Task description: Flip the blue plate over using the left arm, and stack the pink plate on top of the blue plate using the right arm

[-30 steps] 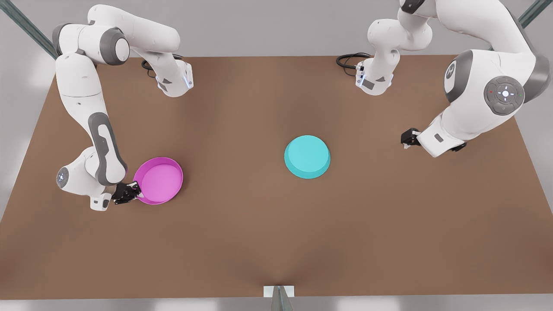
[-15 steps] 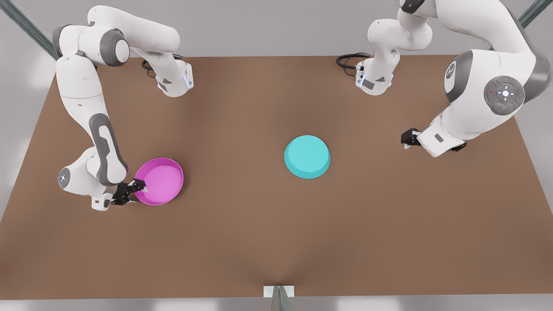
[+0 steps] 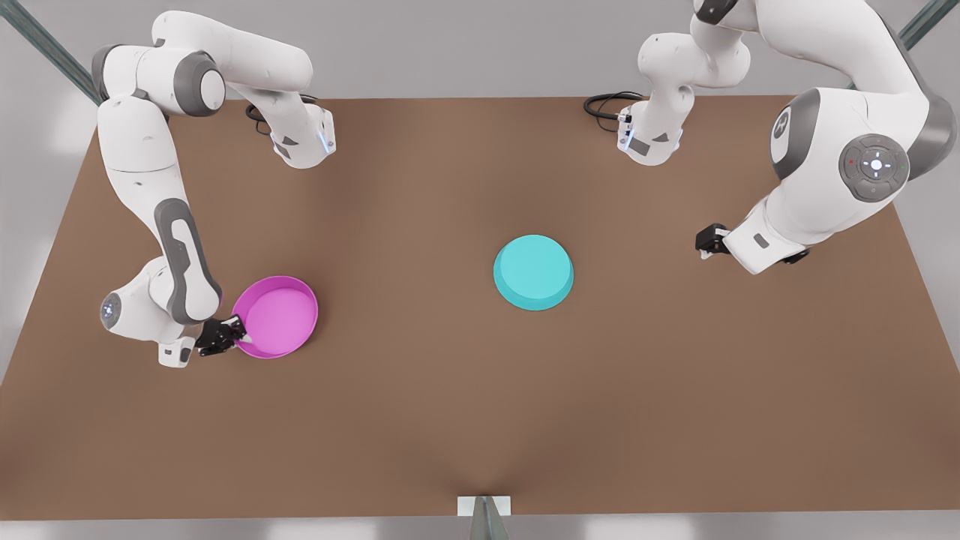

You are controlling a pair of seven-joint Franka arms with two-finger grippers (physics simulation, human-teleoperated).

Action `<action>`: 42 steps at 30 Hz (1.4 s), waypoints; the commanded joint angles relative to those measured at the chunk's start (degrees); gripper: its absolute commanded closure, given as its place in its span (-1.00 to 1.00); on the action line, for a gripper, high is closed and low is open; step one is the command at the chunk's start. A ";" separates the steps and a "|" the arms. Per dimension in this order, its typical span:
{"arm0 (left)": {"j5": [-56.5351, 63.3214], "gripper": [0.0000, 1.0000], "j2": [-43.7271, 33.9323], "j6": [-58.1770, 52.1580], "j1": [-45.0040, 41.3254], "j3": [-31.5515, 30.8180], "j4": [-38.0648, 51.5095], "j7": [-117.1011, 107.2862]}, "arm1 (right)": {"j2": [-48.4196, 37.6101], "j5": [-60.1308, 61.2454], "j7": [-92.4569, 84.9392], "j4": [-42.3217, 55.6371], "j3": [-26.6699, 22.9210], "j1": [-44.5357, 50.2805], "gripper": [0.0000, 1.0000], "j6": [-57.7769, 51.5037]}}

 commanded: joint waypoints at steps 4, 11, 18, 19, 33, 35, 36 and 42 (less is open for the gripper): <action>0.05 -1.00 0.08 0.09 0.00 0.00 0.00 0.09 | 0.00 -0.07 0.13 0.13 0.00 0.00 0.57 0.13; 0.14 -1.00 -0.44 0.00 -0.09 -0.26 0.00 -0.97 | -0.17 2.83 0.84 1.44 0.09 0.00 0.57 -2.24; 0.14 -1.00 -0.27 -0.18 -0.09 -0.35 0.00 -0.97 | -0.61 7.58 4.97 3.11 0.09 0.18 0.57 -7.25; 0.14 -1.00 -0.27 -0.18 -0.09 -0.35 0.00 -0.97 | -0.79 7.66 6.37 3.20 0.18 0.44 0.57 -7.25; 0.05 -1.00 0.08 0.09 0.00 -0.26 0.00 -0.97 | -5.71 12.58 22.19 2.32 0.44 12.48 0.57 -7.34; 0.14 -1.00 0.26 0.09 0.00 -0.26 0.00 -0.97 | -6.42 13.64 25.88 1.97 0.44 14.68 0.57 -7.25; 0.14 -1.00 0.17 0.09 0.00 -0.26 0.00 -0.97 | -6.42 16.18 26.59 1.97 0.44 15.99 0.57 -7.17; 0.05 -1.00 0.52 0.62 0.00 -0.09 0.00 -0.88 | -7.21 17.33 39.68 2.06 6.15 20.48 0.57 -0.31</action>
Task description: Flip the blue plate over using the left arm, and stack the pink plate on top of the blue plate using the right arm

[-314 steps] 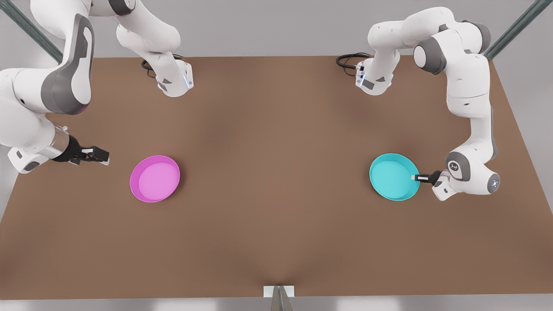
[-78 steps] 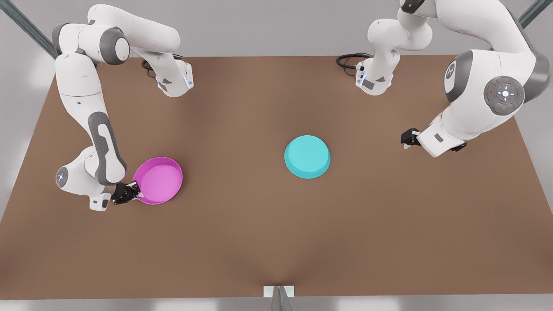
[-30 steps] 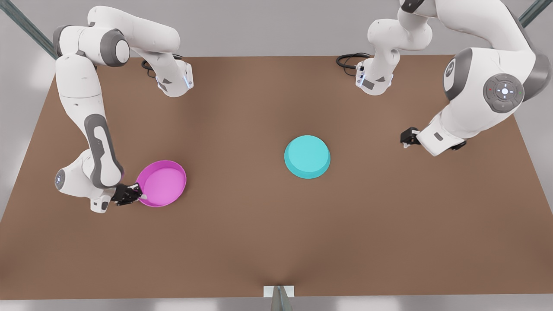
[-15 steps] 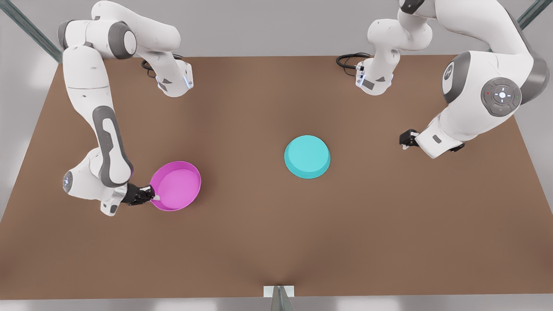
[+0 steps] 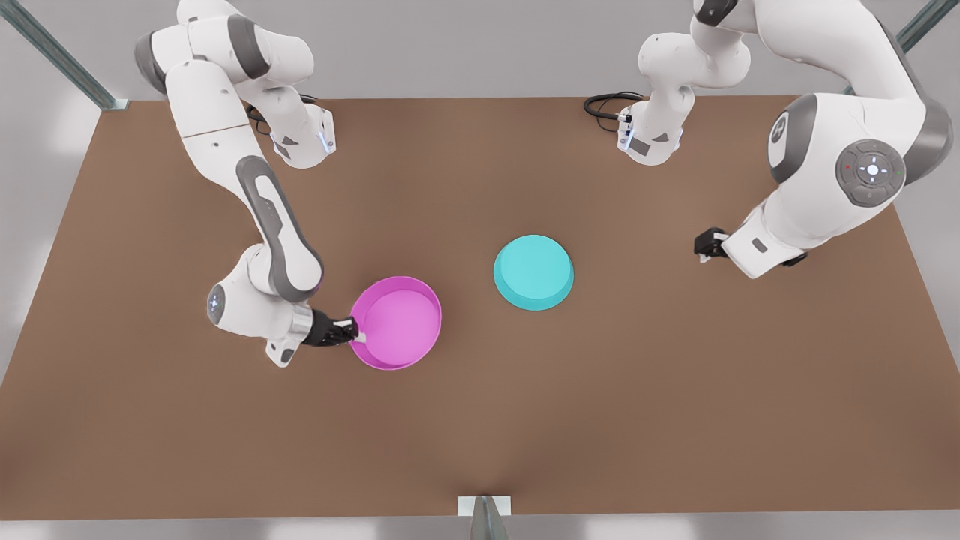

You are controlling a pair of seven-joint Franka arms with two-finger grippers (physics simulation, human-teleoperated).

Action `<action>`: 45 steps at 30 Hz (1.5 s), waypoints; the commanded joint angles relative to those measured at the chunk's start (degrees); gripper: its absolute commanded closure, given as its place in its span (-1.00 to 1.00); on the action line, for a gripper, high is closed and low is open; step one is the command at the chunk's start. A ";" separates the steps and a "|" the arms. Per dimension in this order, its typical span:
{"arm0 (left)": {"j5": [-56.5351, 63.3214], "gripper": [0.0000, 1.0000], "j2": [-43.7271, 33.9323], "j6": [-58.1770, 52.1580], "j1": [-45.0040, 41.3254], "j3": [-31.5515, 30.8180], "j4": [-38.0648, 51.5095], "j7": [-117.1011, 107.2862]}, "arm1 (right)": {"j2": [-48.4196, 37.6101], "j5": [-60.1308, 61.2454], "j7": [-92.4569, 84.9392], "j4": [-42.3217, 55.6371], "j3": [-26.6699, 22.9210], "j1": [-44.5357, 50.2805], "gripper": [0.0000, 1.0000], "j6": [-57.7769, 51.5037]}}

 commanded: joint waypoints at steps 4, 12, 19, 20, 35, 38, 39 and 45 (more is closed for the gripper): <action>0.06 -1.00 0.08 0.06 -0.03 0.00 0.00 0.00 | 0.36 -0.76 9.88 -0.10 6.32 0.97 0.57 6.52; 0.06 -1.00 0.61 0.85 -0.03 0.00 -0.17 0.00 | 2.38 -0.94 26.85 0.16 16.87 7.74 0.57 22.18; 0.06 -1.00 1.14 1.20 -0.03 0.09 -0.26 0.00 | 2.38 -1.03 36.26 -0.63 19.86 13.28 0.57 26.74; 0.06 -1.00 1.23 1.20 -0.03 0.09 -0.35 0.00 | 2.21 -1.11 36.26 -1.59 20.03 13.54 0.57 27.10; 0.50 -1.00 2.02 1.64 0.06 0.18 -0.35 0.00 | 5.81 -1.73 35.47 -4.85 20.12 16.97 0.57 33.95; 0.50 -1.00 2.02 1.64 0.06 0.18 -0.35 0.00 | 7.22 -1.82 35.47 -4.06 19.94 18.11 0.57 36.06; 0.50 -1.00 2.02 1.64 0.06 0.18 -0.35 0.00 | 7.30 -1.73 36.17 -4.06 19.94 18.20 -0.77 36.15; 0.50 -1.00 2.02 1.64 0.06 0.18 -0.26 0.00 | 7.39 -1.82 35.91 -4.23 19.94 18.20 -1.00 37.03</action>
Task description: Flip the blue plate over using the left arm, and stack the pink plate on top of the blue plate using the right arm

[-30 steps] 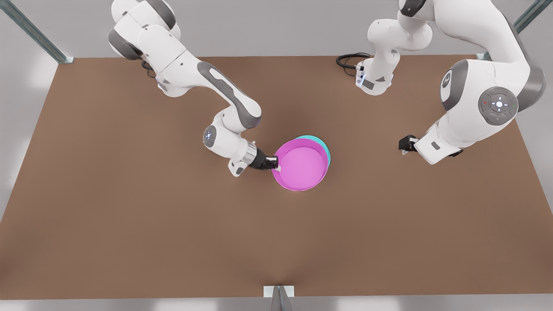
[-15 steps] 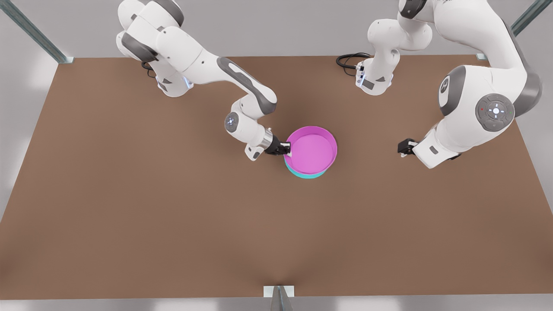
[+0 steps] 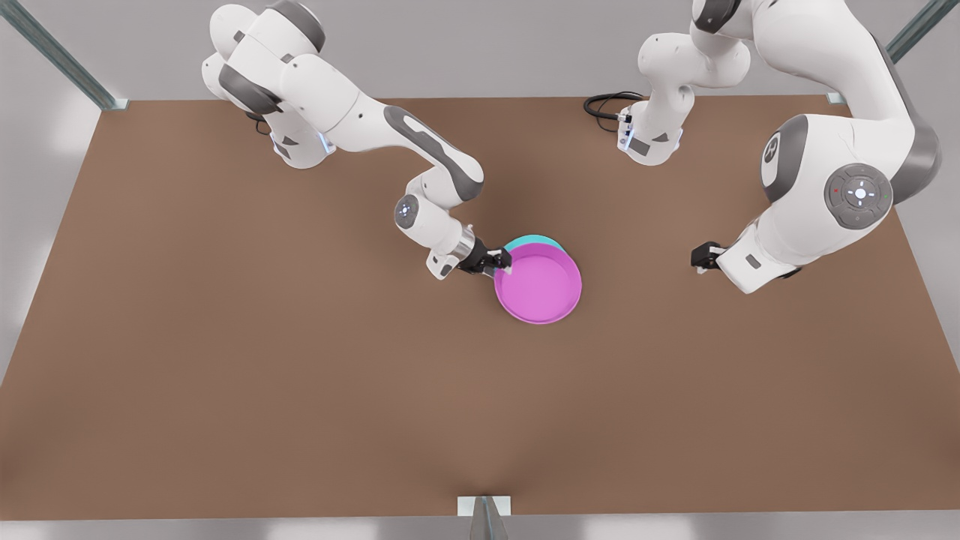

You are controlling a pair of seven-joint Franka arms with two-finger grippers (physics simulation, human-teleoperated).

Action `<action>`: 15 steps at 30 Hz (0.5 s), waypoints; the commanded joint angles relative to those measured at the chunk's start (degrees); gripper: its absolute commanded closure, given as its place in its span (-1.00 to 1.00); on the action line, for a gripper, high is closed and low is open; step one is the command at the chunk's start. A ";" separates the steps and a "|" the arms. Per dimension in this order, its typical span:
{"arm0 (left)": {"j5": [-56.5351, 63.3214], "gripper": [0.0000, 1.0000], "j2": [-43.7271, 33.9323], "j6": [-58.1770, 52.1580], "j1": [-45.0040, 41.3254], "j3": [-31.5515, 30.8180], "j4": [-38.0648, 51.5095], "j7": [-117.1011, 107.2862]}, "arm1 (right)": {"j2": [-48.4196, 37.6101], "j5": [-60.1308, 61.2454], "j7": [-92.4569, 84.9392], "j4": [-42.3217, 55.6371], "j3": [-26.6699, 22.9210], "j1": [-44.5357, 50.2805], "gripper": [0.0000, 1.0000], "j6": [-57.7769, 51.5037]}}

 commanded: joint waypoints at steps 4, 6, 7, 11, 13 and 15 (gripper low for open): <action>0.01 -1.00 0.07 0.00 0.00 0.00 0.10 0.01 | -0.90 0.09 0.14 -0.43 0.00 -0.52 -1.00 -0.09; 0.54 -1.00 0.07 0.00 0.00 0.00 0.18 0.01 | -4.85 -0.09 -0.03 -3.85 0.09 -2.54 -1.00 -0.70; 1.24 -1.00 0.16 0.00 -0.09 -0.26 0.27 0.10 | -6.17 -0.09 -0.30 -5.96 0.09 -3.07 -1.00 -0.70; 0.72 -1.00 1.13 -0.35 0.00 -0.44 2.38 0.45 | -21.11 -3.24 -9.34 -7.38 -4.99 -18.89 -1.00 -27.13; 0.80 -1.00 1.13 -0.26 0.00 -0.44 2.38 0.27 | -21.11 -30.75 -9.70 19.24 -21.34 -19.86 -1.00 -67.12; 0.98 -1.00 1.13 -0.26 0.00 -0.44 2.38 0.19 | -25.15 -41.66 -9.53 25.15 -27.42 -21.97 -1.00 -76.90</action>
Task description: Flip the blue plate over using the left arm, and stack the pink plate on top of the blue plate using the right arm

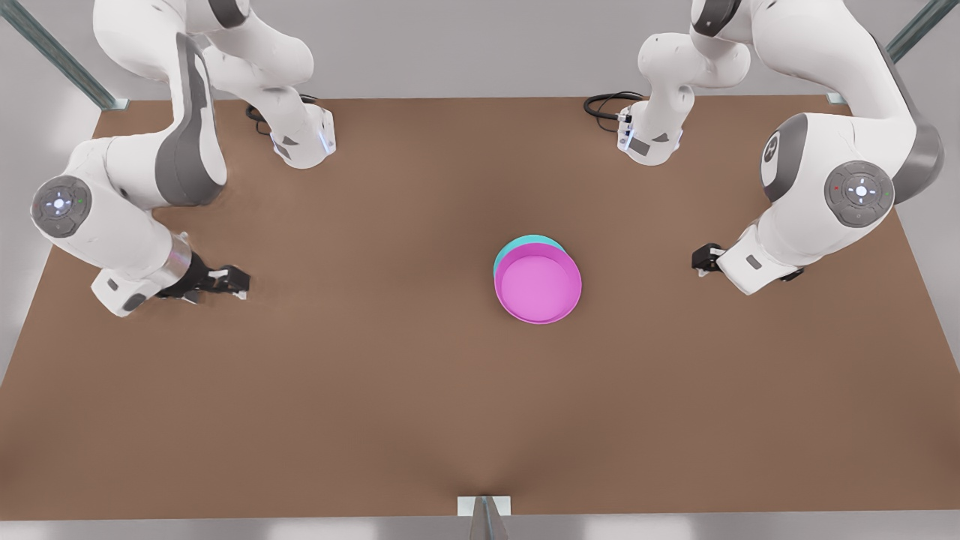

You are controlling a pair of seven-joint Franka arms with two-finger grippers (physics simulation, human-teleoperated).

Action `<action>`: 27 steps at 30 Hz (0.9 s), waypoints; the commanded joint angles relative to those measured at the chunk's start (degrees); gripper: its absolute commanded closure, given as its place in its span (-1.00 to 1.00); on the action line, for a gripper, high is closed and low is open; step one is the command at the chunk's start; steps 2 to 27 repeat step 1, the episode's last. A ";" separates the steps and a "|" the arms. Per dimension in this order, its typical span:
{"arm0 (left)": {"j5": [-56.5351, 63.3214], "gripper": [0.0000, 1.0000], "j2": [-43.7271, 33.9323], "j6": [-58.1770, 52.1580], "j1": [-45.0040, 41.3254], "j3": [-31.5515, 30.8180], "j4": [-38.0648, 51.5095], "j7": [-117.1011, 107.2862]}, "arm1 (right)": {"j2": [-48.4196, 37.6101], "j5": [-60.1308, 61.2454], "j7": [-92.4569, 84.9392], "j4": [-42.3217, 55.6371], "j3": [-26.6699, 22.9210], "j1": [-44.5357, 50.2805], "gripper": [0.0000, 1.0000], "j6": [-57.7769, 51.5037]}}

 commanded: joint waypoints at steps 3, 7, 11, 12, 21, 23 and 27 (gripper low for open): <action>0.14 -1.00 -0.01 -0.01 0.00 0.00 0.00 0.00 | -0.16 -0.12 -0.08 -0.03 -0.16 -0.26 -1.00 -0.05; 0.14 -1.00 -0.01 -0.01 0.00 0.00 0.00 0.00 | -0.16 -0.12 -0.08 -0.03 -0.16 -0.26 -1.00 -0.05; 0.14 -1.00 -0.01 -0.01 0.00 0.00 0.00 0.00 | -0.16 -0.12 -0.08 -0.03 -0.16 -0.26 -1.00 -0.05; 0.14 -1.00 -0.01 -0.01 0.00 0.00 0.00 0.00 | -0.16 -0.12 -0.08 -0.03 -0.16 -0.26 -1.00 -0.05; 0.14 -1.00 -0.01 -0.01 0.00 0.00 0.00 0.00 | -0.16 -0.12 -0.08 -0.03 -0.16 -0.26 -1.00 -0.05; 0.14 -1.00 -0.01 -0.01 0.00 0.00 0.00 0.00 | -0.16 -0.12 -0.08 -0.03 -0.16 -0.26 -1.00 -0.05; 0.14 -1.00 -0.01 -0.01 0.00 0.00 0.00 0.00 | -0.16 -0.12 -0.08 -0.03 -0.16 -0.26 -1.00 -0.05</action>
